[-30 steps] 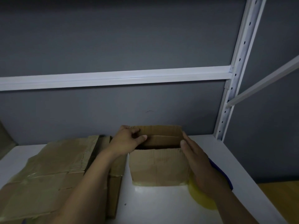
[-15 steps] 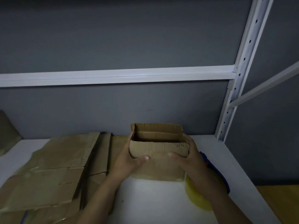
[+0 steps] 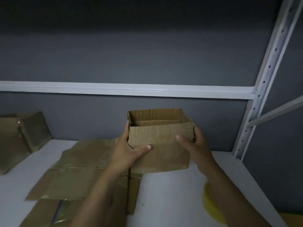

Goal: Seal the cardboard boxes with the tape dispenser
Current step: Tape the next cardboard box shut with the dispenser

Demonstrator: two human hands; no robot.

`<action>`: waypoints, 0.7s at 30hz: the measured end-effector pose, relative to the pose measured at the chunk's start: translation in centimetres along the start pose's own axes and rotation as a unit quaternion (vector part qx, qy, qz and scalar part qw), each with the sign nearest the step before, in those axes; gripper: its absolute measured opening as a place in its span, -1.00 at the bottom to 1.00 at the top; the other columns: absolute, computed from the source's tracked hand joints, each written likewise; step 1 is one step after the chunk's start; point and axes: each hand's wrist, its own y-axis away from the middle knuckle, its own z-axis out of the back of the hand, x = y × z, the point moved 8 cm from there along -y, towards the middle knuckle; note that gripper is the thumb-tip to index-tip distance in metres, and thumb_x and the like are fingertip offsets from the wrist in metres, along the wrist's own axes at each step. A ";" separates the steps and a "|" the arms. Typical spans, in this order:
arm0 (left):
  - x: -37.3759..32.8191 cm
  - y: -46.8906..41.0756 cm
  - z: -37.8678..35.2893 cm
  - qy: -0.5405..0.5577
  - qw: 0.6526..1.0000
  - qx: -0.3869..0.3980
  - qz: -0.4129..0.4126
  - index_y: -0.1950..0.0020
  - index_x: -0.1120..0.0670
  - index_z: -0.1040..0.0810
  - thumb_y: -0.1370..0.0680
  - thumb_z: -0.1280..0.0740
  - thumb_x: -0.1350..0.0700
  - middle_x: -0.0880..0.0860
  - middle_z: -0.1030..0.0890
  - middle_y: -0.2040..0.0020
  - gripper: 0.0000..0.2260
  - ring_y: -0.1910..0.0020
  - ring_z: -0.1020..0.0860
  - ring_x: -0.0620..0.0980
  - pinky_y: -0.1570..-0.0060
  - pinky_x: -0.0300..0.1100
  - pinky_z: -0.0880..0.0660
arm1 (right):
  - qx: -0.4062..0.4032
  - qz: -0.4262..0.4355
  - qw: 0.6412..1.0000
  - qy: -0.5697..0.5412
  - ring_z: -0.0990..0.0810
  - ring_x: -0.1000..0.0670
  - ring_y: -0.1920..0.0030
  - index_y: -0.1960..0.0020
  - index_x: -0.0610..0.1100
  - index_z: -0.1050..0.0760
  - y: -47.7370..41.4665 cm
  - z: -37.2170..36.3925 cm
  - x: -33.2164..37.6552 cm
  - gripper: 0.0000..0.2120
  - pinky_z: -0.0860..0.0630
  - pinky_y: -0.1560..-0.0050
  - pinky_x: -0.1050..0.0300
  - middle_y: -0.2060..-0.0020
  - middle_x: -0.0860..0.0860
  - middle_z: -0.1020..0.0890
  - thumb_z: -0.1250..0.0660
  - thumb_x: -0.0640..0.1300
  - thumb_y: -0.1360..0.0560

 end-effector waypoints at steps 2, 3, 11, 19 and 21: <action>0.4 0.5 3.4 -0.020 1.000 -0.010 0.001 -0.47 -0.20 -0.26 -0.08 -0.50 -0.45 -0.13 -0.51 -0.27 0.02 -0.26 -0.48 -0.06 -0.17 0.00 -0.55 | 0.031 0.010 0.999 -0.031 -0.59 0.01 -0.12 -0.21 0.13 -0.44 0.7 -2.8 0.7 -0.62 -0.57 -0.04 -0.02 -0.13 0.05 -0.60 -0.43 -0.13 -0.46; 0.6 0.9 5.2 -0.028 1.000 -0.012 0.002 -0.47 -0.22 -0.24 -0.07 -0.48 -0.47 -0.13 -0.49 -0.29 0.02 -0.28 -0.46 -0.04 -0.19 0.08 -0.53 | 0.042 0.017 0.998 -0.041 -0.60 0.00 -0.12 -0.21 0.11 -0.46 1.1 -4.4 1.2 -0.62 -0.57 -0.02 0.02 -0.12 0.03 -0.61 -0.44 -0.13 -0.45; 3.8 5.3 22.5 -0.045 0.999 -0.013 -0.006 -0.53 -0.26 -0.08 -0.14 -0.54 -0.37 -0.13 -0.38 -0.41 0.06 -0.28 -0.44 -0.09 -0.20 0.02 -0.54 | 0.069 0.049 0.992 -0.097 -0.64 -0.01 -0.06 -0.19 -0.07 -0.53 5.3 -21.6 4.3 -0.74 -0.59 0.02 0.08 -0.04 0.01 -0.68 -0.34 -0.23 -0.51; 11.9 10.4 40.3 -0.081 0.994 -0.057 0.049 -0.39 -0.53 0.05 -0.12 -0.53 -0.37 -0.17 -0.25 -0.48 0.02 -0.43 -0.30 -0.06 -0.34 0.11 -0.41 | 0.118 0.028 0.990 -0.070 -0.64 0.04 -0.06 -0.21 -0.07 -0.53 8.3 -40.2 2.7 -0.71 -0.57 -0.07 0.06 -0.04 0.04 -0.67 -0.38 -0.19 -0.49; 13.9 11.5 43.9 -0.072 0.993 -0.066 0.064 -0.42 -0.49 0.03 -0.14 -0.54 -0.34 -0.18 -0.26 -0.48 0.02 -0.42 -0.32 -0.08 -0.34 0.09 -0.41 | 0.147 0.013 0.987 -0.067 -0.64 0.02 -0.05 -0.18 -0.05 -0.53 8.6 -44.5 1.9 -0.71 -0.59 -0.03 0.07 -0.04 0.03 -0.67 -0.40 -0.19 -0.47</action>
